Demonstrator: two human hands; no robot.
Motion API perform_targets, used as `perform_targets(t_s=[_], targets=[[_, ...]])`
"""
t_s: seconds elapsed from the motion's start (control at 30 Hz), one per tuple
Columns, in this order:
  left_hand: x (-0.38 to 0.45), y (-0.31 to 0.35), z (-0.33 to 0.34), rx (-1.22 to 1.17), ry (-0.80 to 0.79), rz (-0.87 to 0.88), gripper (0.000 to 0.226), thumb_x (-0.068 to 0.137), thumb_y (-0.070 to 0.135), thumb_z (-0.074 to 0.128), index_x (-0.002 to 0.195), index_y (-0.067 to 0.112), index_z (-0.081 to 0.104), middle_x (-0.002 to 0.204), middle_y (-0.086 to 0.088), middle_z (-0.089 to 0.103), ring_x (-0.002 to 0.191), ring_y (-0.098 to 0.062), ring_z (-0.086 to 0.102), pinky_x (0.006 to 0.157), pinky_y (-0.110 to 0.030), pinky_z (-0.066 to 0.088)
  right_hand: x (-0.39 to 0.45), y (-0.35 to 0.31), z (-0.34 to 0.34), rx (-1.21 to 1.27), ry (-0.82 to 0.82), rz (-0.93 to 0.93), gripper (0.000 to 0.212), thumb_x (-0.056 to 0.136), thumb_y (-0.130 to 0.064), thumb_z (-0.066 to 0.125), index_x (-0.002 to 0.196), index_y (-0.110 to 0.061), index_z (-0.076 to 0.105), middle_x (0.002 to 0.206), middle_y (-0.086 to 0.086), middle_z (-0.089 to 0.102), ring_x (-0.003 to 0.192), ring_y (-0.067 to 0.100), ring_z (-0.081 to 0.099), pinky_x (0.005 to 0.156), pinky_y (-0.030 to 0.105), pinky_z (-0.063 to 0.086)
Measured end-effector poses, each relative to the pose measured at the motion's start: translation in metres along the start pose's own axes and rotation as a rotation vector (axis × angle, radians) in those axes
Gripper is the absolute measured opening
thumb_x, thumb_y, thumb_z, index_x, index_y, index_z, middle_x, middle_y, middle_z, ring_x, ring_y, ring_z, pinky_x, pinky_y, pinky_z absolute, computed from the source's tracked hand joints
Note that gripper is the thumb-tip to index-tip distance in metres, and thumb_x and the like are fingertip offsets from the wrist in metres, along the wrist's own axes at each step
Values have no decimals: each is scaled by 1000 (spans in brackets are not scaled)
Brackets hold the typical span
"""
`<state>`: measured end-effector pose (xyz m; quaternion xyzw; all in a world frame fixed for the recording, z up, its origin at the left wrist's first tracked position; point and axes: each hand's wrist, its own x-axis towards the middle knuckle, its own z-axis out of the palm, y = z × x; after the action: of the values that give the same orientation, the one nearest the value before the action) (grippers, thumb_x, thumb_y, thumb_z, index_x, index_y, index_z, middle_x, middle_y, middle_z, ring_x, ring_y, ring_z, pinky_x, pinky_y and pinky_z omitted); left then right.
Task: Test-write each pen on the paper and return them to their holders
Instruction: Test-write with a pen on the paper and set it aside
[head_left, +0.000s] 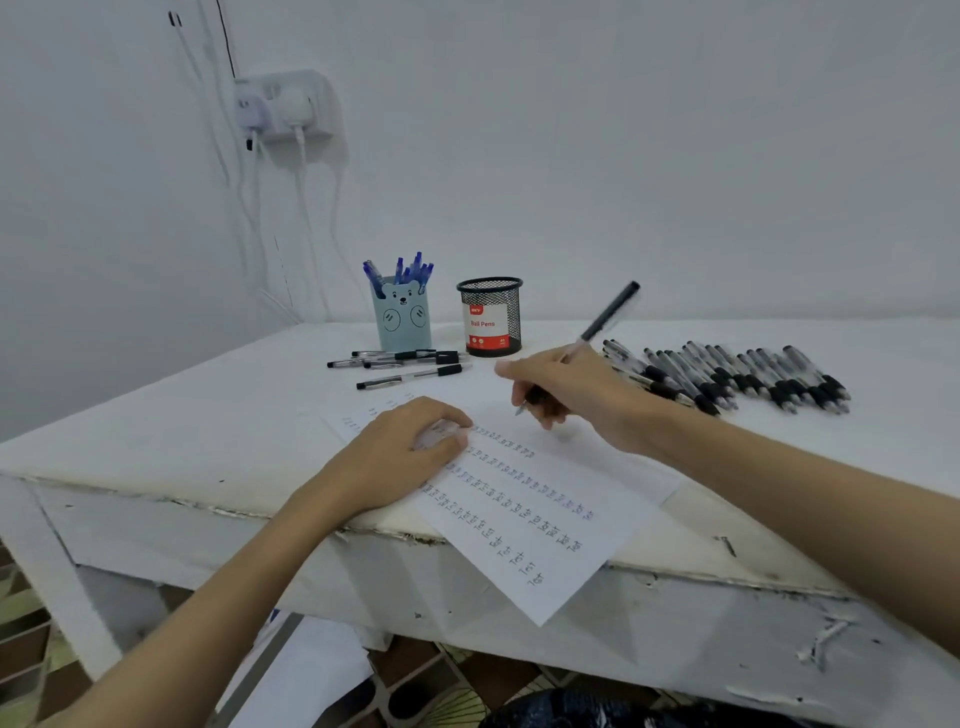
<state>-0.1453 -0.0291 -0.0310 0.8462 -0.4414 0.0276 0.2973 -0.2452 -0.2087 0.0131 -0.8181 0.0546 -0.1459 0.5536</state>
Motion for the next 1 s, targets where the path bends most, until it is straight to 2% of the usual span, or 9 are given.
perform_targets(t_s=[0.07, 0.13, 0.23, 0.33, 0.4, 0.47, 0.57, 0.73, 1.0], targets=[[1, -1, 0, -4, 0, -2, 21, 93, 40, 50, 113, 37, 58, 120, 18, 55, 114, -3, 48, 102, -33, 38, -1, 6, 4, 7, 18, -5, 46, 95, -28, 53, 57, -3, 59, 43, 6, 51, 32, 14, 41, 36, 17, 28], [1, 0, 1, -1, 1, -7, 22, 93, 40, 50, 114, 37, 57, 121, 18, 54, 115, -3, 48, 102, -34, 38, -4, 11, 7, 21, 8, -18, 50, 96, -27, 51, 57, 3, 59, 43, 13, 50, 28, 16, 39, 32, 16, 28], [1, 1, 2, 10, 12, -8, 24, 94, 40, 50, 115, 35, 58, 121, 18, 53, 114, -3, 48, 101, -33, 38, -5, 15, 10, 12, 64, -42, 45, 90, -20, 62, 56, 8, 58, 38, 11, 51, 25, 16, 38, 32, 16, 29], [1, 1, 2, 22, 13, -10, 24, 94, 39, 50, 116, 34, 58, 121, 17, 53, 113, -4, 48, 100, -33, 38, -4, 16, 13, -112, 100, -66, 39, 83, -6, 65, 48, 2, 48, 41, 9, 53, 25, 11, 39, 31, 15, 28], [1, 1, 2, 19, 9, -16, 24, 94, 39, 49, 116, 34, 58, 122, 17, 53, 113, -3, 48, 101, -33, 38, -4, 17, 14, -143, 108, -77, 39, 79, 3, 60, 45, -2, 43, 48, 15, 53, 25, 8, 41, 32, 13, 27], [0, 1, 3, 22, 5, -17, 25, 94, 39, 49, 116, 34, 57, 123, 18, 53, 114, -3, 47, 101, -31, 37, -4, 19, 15, -151, 110, -79, 37, 76, 8, 55, 43, -3, 40, 46, 13, 49, 25, 5, 41, 31, 12, 26], [1, 1, 2, 31, 5, -11, 25, 94, 40, 48, 117, 34, 57, 123, 18, 52, 115, -3, 47, 101, -31, 37, -3, 20, 14, -169, 97, -87, 40, 73, 9, 53, 39, -5, 38, 37, 6, 48, 24, 7, 39, 33, 11, 27], [1, 1, 3, 34, 5, -12, 25, 94, 39, 48, 116, 35, 57, 123, 18, 52, 114, -3, 47, 100, -29, 37, -3, 20, 15, -198, 99, -99, 38, 73, 9, 51, 42, -6, 34, 46, 12, 45, 25, 8, 38, 34, 12, 25], [0, 2, 2, 45, 5, -9, 26, 94, 40, 47, 117, 34, 57, 124, 17, 52, 115, -4, 46, 101, -29, 35, -1, 20, 15, -180, 84, -79, 44, 74, 9, 50, 39, -9, 29, 35, 4, 42, 25, 13, 34, 34, 11, 23]])
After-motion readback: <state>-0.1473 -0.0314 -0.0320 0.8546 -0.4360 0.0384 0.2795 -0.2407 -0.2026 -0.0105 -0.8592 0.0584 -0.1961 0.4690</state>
